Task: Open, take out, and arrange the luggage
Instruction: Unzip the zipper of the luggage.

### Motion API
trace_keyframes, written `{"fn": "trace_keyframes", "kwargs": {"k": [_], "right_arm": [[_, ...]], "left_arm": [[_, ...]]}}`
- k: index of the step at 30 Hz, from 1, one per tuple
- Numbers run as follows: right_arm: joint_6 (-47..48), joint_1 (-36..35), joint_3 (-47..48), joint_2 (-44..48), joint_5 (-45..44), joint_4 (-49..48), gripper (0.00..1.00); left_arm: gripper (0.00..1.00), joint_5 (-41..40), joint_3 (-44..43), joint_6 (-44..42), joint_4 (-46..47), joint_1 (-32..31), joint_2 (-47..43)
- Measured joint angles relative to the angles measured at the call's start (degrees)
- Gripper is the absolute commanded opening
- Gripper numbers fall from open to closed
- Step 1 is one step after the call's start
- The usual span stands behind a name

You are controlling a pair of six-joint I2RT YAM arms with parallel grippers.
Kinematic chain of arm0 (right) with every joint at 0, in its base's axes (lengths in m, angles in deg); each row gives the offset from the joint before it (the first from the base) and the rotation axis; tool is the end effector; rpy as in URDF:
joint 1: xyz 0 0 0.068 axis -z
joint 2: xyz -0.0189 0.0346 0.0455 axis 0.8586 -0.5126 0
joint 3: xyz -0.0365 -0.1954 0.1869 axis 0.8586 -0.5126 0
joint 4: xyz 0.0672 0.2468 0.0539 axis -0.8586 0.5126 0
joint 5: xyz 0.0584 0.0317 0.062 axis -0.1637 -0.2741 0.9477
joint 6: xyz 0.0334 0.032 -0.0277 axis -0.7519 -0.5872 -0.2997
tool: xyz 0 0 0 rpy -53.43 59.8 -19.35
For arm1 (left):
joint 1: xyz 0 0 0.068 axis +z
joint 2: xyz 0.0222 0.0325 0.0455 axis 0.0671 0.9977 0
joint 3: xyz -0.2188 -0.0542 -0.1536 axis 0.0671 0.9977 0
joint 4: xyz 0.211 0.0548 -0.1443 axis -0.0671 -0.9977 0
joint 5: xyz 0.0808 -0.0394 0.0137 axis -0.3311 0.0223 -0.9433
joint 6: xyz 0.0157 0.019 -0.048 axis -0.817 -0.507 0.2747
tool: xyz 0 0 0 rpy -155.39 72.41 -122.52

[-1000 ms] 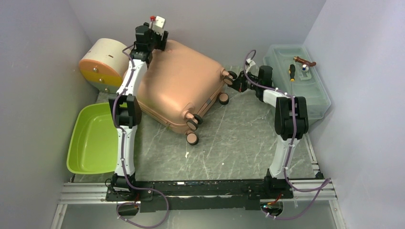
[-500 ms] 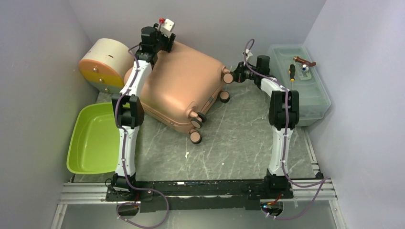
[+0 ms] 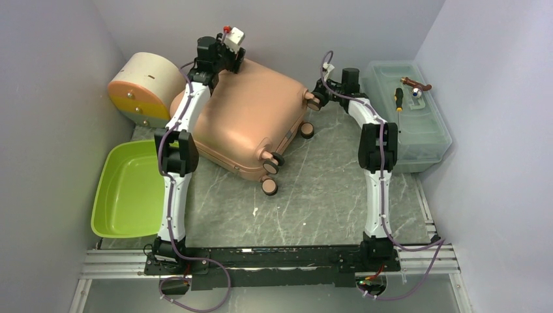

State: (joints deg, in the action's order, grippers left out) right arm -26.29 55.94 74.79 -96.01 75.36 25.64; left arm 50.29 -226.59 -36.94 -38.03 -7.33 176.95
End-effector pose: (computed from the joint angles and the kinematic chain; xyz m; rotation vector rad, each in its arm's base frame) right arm 0.5551 0.0606 0.1959 -0.7234 1.8212 0.9565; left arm 0.5645 -0.1215 0.3279 0.6325 1.5815 -0.1488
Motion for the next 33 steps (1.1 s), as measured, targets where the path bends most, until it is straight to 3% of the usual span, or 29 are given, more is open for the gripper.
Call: {"fn": "trace_keyframes", "kwargs": {"k": [6,11,22,33], "right_arm": [[0.72,-2.03,0.57,-0.87,-2.6,-2.4,0.0],[-2.23,-1.73,-0.61,-1.25,-1.66,-6.51,0.0],[3.93,-1.57,-8.28,2.78,-1.6,-10.43,0.0],[7.58,-1.18,-13.57,7.19,-2.19,-10.49,0.0]], "left_arm": [[0.71,-3.65,0.0,2.84,-1.6,0.0,-0.92],[0.71,-15.17,0.87,3.1,-3.1,-0.15,-2.51],[0.7,-34.86,5.2,-6.05,1.25,4.76,-3.74],[0.7,-38.14,4.68,-15.43,5.9,6.03,1.97]]}}
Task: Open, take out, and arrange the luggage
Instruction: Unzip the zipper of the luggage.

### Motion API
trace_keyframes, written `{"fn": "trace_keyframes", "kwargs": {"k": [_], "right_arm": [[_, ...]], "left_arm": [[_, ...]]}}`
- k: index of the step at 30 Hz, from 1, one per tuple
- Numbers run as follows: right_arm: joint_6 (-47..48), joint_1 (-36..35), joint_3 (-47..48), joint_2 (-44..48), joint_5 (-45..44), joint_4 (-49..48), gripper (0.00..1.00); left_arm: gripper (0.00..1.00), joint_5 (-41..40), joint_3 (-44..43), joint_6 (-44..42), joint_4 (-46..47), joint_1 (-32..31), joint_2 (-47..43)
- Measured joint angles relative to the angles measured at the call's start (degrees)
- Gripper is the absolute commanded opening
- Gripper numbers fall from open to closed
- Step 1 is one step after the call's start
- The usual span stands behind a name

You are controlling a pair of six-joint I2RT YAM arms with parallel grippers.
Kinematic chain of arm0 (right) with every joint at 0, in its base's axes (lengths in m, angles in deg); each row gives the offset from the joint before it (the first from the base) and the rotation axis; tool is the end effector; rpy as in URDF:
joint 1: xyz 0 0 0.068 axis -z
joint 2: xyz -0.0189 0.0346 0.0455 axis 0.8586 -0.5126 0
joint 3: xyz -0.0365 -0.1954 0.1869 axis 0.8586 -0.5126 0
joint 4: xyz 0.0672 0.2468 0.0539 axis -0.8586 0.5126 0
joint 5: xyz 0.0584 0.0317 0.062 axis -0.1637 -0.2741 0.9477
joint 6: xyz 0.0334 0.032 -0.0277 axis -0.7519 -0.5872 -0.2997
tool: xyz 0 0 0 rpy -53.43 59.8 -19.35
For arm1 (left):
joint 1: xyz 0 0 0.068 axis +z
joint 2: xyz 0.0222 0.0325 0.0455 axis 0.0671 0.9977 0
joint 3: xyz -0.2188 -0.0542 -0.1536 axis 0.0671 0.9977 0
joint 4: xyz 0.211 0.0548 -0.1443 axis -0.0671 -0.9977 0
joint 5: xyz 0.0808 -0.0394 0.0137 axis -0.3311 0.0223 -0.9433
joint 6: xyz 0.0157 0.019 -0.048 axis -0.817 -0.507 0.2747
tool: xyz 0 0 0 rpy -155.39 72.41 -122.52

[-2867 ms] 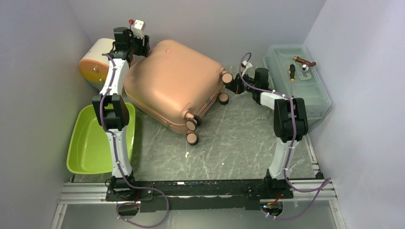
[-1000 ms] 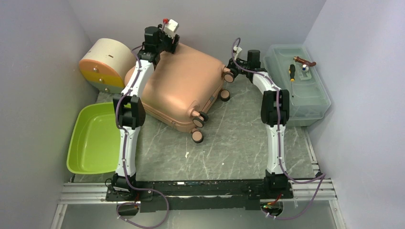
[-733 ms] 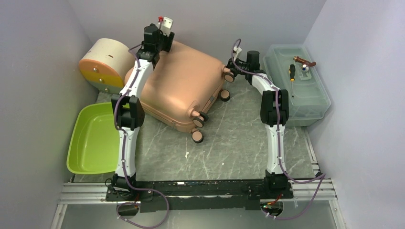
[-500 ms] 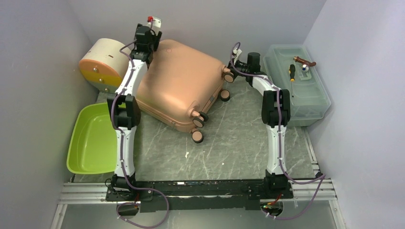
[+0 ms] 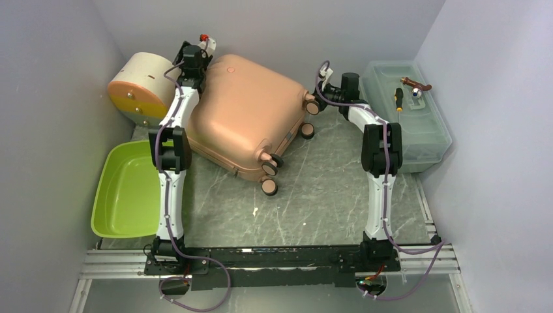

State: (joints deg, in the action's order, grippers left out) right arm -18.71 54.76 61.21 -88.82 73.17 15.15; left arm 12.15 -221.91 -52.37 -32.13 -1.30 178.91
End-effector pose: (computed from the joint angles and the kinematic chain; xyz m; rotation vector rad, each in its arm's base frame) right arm 0.5296 0.0693 0.1984 -0.8494 1.6975 0.8109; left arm 0.5861 -0.0393 0.2909 0.3035 1.7323 0.6944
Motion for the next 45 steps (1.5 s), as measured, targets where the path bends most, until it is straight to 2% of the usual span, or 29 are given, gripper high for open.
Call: {"fn": "trace_keyframes", "kwargs": {"k": [10,18,23,30,34,40,45], "right_arm": [[2.71,0.13,-0.63,0.63,1.05,0.72,0.0],[10.14,0.72,-4.22,3.87,4.07,5.05,0.0],[19.52,1.95,-9.14,8.79,6.19,12.48,0.0],[37.27,3.32,-16.72,16.22,7.91,26.84,0.0],[42.95,3.76,-23.06,21.33,8.35,31.87,0.0],[35.1,3.85,-32.96,29.09,4.13,28.11,0.0],[25.42,3.82,-31.93,25.81,1.38,21.2,0.0]], "left_arm": [[0.67,1.11,-3.69,-5.25,1.42,-0.5,3.48],[0.64,10.03,5.01,-5.62,2.21,-0.26,-1.92],[0.62,16.96,5.64,-4.59,-1.27,-0.44,-2.51],[0.59,23.8,9.49,-4.2,-4.68,-2.01,-5.2],[0.59,26.82,9.81,-4.13,-6.69,-3.41,-5.79],[0.58,30.23,9.51,-4.44,-9.51,-5.29,-6.12],[0.58,33.83,9.29,-4.44,-11.26,-6.51,-6.21]]}}
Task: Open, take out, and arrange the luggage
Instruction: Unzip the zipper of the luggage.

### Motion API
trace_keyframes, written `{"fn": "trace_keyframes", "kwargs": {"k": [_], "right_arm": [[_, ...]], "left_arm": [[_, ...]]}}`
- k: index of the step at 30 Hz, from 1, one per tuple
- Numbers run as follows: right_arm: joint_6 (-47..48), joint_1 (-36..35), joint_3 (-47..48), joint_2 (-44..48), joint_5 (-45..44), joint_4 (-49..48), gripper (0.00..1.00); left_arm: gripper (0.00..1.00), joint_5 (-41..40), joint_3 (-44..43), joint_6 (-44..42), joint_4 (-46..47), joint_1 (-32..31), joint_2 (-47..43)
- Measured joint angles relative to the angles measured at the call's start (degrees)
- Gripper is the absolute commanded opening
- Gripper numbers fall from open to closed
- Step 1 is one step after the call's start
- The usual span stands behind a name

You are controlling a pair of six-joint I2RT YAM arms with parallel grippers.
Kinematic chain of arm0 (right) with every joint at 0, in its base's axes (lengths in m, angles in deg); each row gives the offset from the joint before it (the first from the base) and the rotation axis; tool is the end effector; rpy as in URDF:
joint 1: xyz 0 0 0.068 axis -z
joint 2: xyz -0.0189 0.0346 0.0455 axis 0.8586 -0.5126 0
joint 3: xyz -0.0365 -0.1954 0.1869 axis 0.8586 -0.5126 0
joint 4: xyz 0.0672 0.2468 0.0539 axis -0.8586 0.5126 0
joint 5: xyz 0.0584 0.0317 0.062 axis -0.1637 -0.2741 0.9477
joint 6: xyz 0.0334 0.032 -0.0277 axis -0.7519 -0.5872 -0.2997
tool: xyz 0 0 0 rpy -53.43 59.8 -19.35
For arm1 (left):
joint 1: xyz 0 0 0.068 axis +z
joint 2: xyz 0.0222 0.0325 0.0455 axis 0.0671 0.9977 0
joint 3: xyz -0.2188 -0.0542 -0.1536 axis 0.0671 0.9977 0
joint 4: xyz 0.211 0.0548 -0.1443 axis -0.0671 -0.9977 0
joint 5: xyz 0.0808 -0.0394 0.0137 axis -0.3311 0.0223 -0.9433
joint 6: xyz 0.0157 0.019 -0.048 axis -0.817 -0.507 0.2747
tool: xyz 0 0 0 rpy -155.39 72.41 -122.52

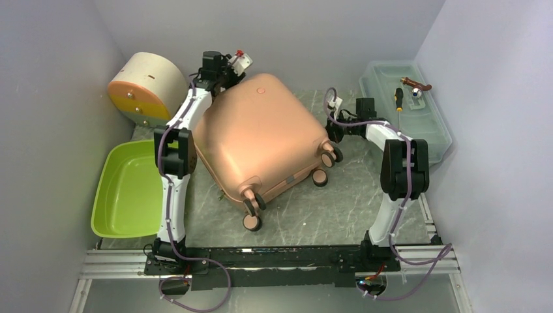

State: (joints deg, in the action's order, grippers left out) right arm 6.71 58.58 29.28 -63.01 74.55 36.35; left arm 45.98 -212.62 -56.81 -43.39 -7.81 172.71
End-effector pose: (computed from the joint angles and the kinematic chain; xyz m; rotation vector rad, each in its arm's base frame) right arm 0.3954 0.0330 0.1985 -1.0596 1.8601 0.7856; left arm 0.5519 -0.1212 0.2729 0.9466 1.7187 0.0992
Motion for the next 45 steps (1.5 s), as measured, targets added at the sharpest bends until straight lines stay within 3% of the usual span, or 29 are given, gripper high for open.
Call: {"fn": "trace_keyframes", "kwargs": {"k": [10,14,15,17,20,25,26,27,32,35,41,45], "right_arm": [[-11.76,-1.2,11.87,-8.55,-0.39,-9.07,0.0],[-14.23,-2.34,17.11,-10.73,-0.57,-9.66,0.0],[-14.47,-2.54,17.92,-10.93,-1.22,-9.6,0.05],[-14.6,-2.62,18.73,-11.02,-1.81,-9.09,0.25],[-13.33,-2.62,18.82,-10.36,-4.15,-7.8,0.46],[-8.22,-1.18,15.02,-4.02,-8.13,-1.25,0.69],[-6.51,-0.7,14.88,-2.12,-8.11,1.64,0.79],[-4.74,-0.31,14.86,-0.07,-8.09,4.55,0.97],[7.32,3.91,14.91,11.65,-8.35,20.33,1.0],[14.86,6.78,14.58,18.25,-9.49,30.6,1.0],[30.71,7.85,5.7,34.01,-15.37,47.15,1.0],[39.39,7.52,0.57,42.69,-18.8,56.04,1.0]], "left_arm": [[0.58,9.03,0.0,1.18,-6.38,-6.78,-0.02],[0.67,9.31,0.0,2.78,-8.66,-9.44,0.46],[0.71,8.66,0.0,3.61,-9.18,-9.94,0.74],[0.85,6.6,-0.46,5.62,-10.49,-10.71,1.68],[0.98,3.41,-2.86,9.44,-11.52,-10.4,3.43],[1.0,0.22,-4.35,14.64,-13.57,-7.52,1.99],[0.99,-0.28,-4.0,15.23,-13.88,-6.88,0.87],[1.0,-0.7,-3.76,15.52,-14.51,-6.19,-0.52],[1.0,-0.31,-0.15,14.4,-19.82,-3.15,-13.75],[0.99,3.06,6.29,11.04,-25.75,-3.15,-26.73],[0.99,12.44,26.05,0.52,-39.54,-9.44,-55.36],[0.94,17.0,38.21,-4.66,-47.87,-6.1,-67.34]]}}
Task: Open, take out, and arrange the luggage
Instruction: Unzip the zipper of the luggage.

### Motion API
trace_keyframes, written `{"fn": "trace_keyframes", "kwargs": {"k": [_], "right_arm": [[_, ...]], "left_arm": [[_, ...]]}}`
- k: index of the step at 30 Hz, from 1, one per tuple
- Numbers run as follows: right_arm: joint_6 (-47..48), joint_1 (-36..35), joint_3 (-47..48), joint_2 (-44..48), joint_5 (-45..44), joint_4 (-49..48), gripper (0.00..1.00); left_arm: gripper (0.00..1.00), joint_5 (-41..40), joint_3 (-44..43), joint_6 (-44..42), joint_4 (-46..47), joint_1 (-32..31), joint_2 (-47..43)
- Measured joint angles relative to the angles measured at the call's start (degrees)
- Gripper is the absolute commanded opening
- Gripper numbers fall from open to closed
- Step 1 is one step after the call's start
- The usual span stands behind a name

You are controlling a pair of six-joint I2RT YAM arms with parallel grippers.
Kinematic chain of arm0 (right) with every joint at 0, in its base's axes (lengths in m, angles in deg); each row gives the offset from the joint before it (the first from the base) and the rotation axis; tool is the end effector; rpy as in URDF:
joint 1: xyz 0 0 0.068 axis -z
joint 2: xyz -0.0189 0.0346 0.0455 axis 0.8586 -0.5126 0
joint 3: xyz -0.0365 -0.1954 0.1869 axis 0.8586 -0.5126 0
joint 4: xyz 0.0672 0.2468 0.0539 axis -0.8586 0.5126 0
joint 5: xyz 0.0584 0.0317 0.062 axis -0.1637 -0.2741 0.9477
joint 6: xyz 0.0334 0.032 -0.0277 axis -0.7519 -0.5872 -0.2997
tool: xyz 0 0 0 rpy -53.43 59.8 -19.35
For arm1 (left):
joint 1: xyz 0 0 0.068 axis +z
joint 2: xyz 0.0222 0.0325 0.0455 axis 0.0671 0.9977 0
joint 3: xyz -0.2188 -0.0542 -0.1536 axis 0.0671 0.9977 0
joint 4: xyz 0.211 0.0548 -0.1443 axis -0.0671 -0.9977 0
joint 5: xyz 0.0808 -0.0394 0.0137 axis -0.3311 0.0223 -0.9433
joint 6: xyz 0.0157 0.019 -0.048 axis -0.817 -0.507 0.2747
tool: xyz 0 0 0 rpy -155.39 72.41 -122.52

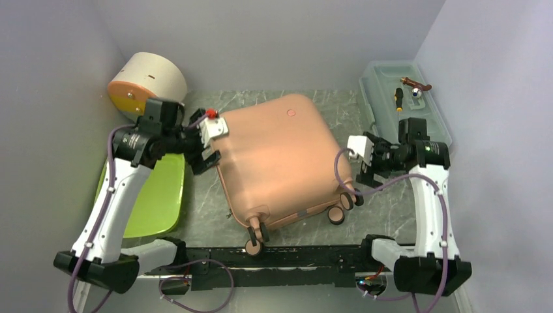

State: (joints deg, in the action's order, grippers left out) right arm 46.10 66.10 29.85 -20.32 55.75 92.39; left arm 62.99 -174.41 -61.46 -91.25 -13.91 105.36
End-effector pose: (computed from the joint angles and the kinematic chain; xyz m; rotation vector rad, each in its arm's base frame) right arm 0.1899 -0.0022 0.3548 -1.5316 1.8504 0.1991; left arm 0.2007 -0.0822 0.4330 1.3271 1.7690 -0.3384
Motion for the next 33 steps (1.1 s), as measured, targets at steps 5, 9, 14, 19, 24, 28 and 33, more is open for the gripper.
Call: {"fn": "trace_keyframes", "kwargs": {"k": [5,9,14,19,24,28,33], "right_arm": [[7.65,-0.02,-2.97,6.58,-2.78,8.66,1.0],[10.47,-0.07,-6.1,7.76,-3.3,10.56,0.99],[12.11,-1.79,-8.24,2.99,-0.55,11.65,0.99],[10.84,-6.25,-7.32,-3.93,-0.66,13.33,0.99],[4.17,-11.06,-5.57,-6.32,-6.19,13.03,1.0],[-2.75,-13.6,-5.27,-7.39,-6.71,10.99,1.0],[-13.33,-15.72,-4.09,-12.44,-3.5,1.57,1.0]], "left_arm": [[0.75,1.33,14.19,-3.3,-6.43,1.22,-7.3],[0.66,-0.94,24.24,-2.69,-3.48,1.22,-9.99],[0.62,-6.43,33.83,1.81,7.19,1.22,-8.22],[0.61,-9.97,34.77,6.23,17.99,1.4,-1.51],[0.61,-13.03,30.99,8.07,19.69,3.78,3.93],[0.62,-16.37,25.29,8.85,21.81,4.96,10.1],[0.62,-19.47,15.13,11.47,28.59,5.88,21.44]]}}
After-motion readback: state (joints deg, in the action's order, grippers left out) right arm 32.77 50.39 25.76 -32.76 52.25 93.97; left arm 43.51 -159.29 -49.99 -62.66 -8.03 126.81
